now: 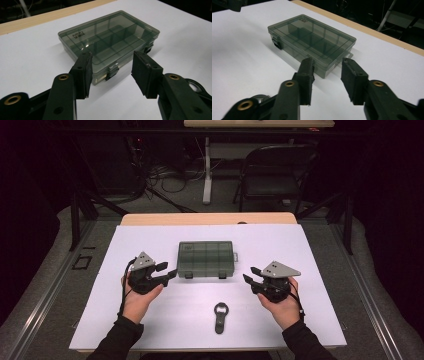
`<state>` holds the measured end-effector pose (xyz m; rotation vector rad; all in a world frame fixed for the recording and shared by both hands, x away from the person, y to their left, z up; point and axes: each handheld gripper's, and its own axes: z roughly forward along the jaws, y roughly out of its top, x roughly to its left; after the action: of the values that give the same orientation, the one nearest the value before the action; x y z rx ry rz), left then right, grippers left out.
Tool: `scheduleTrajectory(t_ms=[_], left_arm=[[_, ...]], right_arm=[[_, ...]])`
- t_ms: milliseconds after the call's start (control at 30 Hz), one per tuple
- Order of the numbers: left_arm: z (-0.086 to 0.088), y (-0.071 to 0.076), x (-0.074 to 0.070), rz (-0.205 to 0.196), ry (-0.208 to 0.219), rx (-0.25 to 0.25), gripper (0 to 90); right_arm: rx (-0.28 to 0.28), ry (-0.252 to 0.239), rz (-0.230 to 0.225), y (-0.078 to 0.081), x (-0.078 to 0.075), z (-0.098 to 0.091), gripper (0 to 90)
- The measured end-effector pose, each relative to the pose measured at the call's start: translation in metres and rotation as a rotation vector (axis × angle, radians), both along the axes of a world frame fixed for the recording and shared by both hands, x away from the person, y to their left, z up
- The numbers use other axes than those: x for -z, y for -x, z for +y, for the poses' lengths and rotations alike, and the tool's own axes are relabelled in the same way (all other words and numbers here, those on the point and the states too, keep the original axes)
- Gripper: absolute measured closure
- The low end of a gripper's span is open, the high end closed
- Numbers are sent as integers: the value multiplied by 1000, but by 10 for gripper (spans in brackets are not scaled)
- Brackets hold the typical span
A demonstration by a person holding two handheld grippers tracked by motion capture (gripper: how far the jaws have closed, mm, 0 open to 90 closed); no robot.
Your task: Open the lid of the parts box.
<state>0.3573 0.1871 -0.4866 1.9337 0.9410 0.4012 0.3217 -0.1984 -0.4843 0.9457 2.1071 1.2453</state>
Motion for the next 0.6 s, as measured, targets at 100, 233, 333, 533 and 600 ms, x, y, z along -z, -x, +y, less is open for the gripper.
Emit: scheduleTrajectory(t_ms=[100, 233, 333, 533, 600], left_arm=[[0, -8, 0, 23, -21, -16, 554], [3, -16, 3, 49, -11, -14, 559], [6, -22, 6, 58, 0, -5, 559], [10, -33, 12, 53, -5, -10, 666], [11, -35, 13, 42, -10, -7, 678]], right_arm=[[7, 12, 12, -9, -3, 2, 633], [14, 2, 43, -24, -1, 4, 579], [17, 30, 69, -37, 5, 8, 563], [11, 19, 93, -53, 11, 12, 679], [1, 14, 99, -56, 12, 12, 707]])
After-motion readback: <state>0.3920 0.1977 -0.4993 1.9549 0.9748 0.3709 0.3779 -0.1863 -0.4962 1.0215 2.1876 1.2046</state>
